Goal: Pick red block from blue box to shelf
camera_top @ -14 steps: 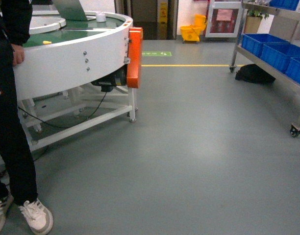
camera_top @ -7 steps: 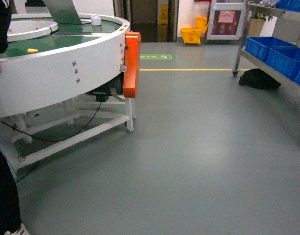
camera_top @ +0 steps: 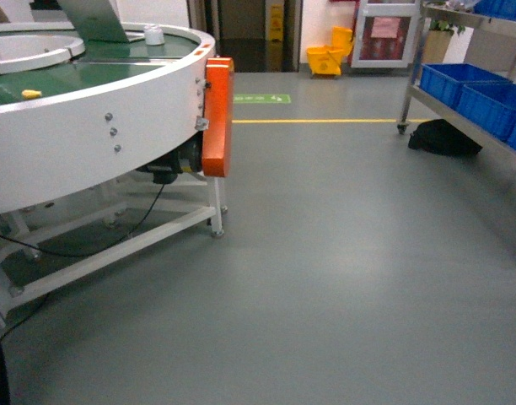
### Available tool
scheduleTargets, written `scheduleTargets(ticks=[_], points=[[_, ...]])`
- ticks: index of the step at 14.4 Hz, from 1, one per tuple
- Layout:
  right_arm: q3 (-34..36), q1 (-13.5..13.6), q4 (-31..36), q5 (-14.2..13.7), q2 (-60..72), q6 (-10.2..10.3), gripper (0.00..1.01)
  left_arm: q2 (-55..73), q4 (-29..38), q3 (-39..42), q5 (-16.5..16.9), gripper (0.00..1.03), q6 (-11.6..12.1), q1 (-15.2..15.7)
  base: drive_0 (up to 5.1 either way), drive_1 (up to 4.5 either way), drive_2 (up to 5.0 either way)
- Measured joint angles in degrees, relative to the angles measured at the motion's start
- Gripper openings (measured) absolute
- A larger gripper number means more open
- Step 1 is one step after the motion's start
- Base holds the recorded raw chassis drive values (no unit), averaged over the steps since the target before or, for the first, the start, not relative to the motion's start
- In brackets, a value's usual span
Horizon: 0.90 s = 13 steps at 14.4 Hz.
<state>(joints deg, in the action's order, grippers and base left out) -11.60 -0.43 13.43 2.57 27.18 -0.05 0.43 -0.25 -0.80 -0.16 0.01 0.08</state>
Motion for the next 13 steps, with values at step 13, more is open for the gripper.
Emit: scheduleTargets(ticks=[13], points=[[0.0, 0.0, 0.09, 0.0, -0.31, 0.02, 0.23, 0.0, 0.02, 0.0, 0.13, 0.98, 0.0, -0.04, -1.6, -1.61, -1.6]])
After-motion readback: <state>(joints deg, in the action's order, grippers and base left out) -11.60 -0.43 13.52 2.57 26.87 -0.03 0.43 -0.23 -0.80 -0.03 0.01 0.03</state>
